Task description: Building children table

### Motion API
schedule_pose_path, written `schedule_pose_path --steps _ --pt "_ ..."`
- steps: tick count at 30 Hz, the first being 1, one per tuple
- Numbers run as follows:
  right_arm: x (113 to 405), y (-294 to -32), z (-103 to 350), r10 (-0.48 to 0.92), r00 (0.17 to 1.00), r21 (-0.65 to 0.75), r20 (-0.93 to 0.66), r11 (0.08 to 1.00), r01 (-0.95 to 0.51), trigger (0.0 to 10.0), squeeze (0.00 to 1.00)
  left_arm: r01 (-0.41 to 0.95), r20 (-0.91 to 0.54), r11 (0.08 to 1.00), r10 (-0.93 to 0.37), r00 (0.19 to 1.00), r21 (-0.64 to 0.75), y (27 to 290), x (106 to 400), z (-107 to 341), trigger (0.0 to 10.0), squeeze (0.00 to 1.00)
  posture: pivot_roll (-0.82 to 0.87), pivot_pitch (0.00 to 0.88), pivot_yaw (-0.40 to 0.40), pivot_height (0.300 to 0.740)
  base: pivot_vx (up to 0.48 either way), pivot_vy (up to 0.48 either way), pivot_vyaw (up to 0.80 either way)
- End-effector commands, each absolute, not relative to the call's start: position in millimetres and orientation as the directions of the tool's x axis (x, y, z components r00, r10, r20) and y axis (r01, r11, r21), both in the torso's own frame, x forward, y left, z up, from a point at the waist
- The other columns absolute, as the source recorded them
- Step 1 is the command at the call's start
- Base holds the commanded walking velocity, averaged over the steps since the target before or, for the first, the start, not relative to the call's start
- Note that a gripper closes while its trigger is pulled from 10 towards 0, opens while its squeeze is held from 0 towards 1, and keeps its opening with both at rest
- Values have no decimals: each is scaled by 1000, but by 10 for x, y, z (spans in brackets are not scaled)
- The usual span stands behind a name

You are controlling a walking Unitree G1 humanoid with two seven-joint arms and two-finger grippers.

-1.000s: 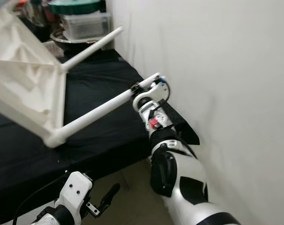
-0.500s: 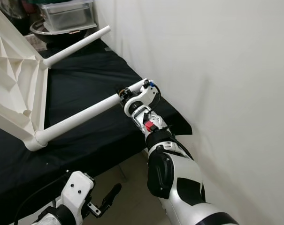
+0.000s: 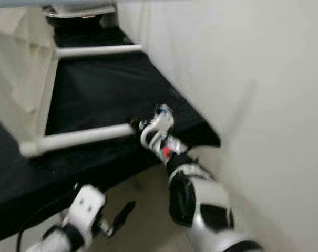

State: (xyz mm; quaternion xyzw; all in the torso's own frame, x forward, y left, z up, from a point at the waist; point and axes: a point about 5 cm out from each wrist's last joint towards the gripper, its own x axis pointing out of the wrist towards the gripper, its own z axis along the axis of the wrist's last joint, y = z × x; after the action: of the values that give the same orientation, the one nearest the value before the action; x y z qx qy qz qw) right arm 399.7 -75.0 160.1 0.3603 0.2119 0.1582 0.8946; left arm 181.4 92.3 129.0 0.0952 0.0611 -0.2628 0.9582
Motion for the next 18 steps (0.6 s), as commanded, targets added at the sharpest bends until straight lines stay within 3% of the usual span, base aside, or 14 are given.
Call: schedule_pose_path --steps 1,2,5,14,16,18 --pt "3908 -726 1378 427 827 685 -367 725 -70 10000 0 517 -201 844 -486 850 143 927 1785 1224 10000 0 159 155 -73 740 0 0 0" --pt "3911 -829 1330 368 837 657 -406 754 -14 10000 0 513 -195 846 -484 853 143 921 1793 1221 10000 0 156 148 -76 740 0 0 0" --pt "3925 -893 1355 375 842 680 -388 733 -13 10000 0 513 -196 846 -483 853 145 918 1804 1209 10000 0 149 137 -76 740 0 0 0" --pt "3904 -990 1442 542 784 749 -301 644 -158 10000 0 507 -190 849 -479 857 151 909 1871 1171 10000 0 124 93 -76 740 0 0 0" --pt "3881 -1017 1447 582 763 786 -280 595 -166 10000 0 507 -187 849 -479 858 151 911 1896 1165 10000 0 123 84 -79 740 0 0 0" --pt "3905 -1151 1571 577 802 903 -155 412 -122 10000 0 504 -185 850 -476 860 156 914 1916 1155 10000 0 119 74 -76 740 0 0 0"
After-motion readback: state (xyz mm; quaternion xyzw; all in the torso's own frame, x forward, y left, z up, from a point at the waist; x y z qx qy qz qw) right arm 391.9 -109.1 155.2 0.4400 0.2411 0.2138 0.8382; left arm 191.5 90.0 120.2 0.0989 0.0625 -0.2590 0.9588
